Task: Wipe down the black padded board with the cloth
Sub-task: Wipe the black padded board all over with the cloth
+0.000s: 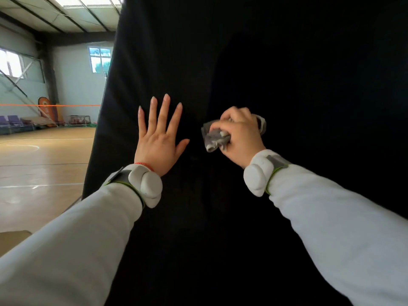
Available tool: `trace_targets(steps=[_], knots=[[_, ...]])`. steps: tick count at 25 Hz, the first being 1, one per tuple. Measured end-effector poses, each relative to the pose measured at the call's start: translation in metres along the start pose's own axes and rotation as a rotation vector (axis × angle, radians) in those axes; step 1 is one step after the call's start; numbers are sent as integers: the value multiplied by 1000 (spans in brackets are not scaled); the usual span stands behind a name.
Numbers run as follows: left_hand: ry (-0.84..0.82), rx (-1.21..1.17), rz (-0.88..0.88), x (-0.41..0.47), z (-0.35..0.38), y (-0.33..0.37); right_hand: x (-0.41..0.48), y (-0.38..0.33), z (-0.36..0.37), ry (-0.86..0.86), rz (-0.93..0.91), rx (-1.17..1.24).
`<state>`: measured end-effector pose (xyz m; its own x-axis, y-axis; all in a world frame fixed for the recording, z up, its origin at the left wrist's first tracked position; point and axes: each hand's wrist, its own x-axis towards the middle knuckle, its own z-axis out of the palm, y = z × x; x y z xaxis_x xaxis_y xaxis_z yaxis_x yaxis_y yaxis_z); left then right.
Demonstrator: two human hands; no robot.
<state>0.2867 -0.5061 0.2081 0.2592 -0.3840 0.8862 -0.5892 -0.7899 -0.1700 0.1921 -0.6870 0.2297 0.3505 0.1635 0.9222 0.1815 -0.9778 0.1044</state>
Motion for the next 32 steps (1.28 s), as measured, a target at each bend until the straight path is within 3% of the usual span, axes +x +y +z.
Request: trace_targets(steps=[4, 7, 11, 13, 15, 18, 21, 26, 28, 30, 32], knots=[[-44, 16, -3, -20, 5, 5, -58, -8, 7, -236, -83, 7], [-68, 27, -15, -22, 9, 4, -45, -5, -11, -365, -109, 35], [-60, 39, -8, -22, 10, 1, 30, 4, -33, 41, 162, 8], [-56, 41, -6, -24, 12, 1, 36, 3, -23, 65, 225, 6], [-45, 37, -6, -24, 12, 2, 13, -1, -5, 61, 132, 19], [-35, 26, 1, -22, 9, 5, -31, -5, 8, -27, -7, 21], [-16, 2, 5, -27, 7, 5, -57, -7, 13, -134, -21, 18], [-91, 43, 24, -41, 12, 0, -85, -6, 2, -431, -169, 30], [-89, 66, 23, -41, 14, -3, -50, -6, -9, -247, -91, 47], [-70, 74, 35, -41, 15, -3, -9, -6, -19, -9, 100, 17], [-64, 70, 45, -42, 17, -3, 5, -8, -13, 54, 228, 5]])
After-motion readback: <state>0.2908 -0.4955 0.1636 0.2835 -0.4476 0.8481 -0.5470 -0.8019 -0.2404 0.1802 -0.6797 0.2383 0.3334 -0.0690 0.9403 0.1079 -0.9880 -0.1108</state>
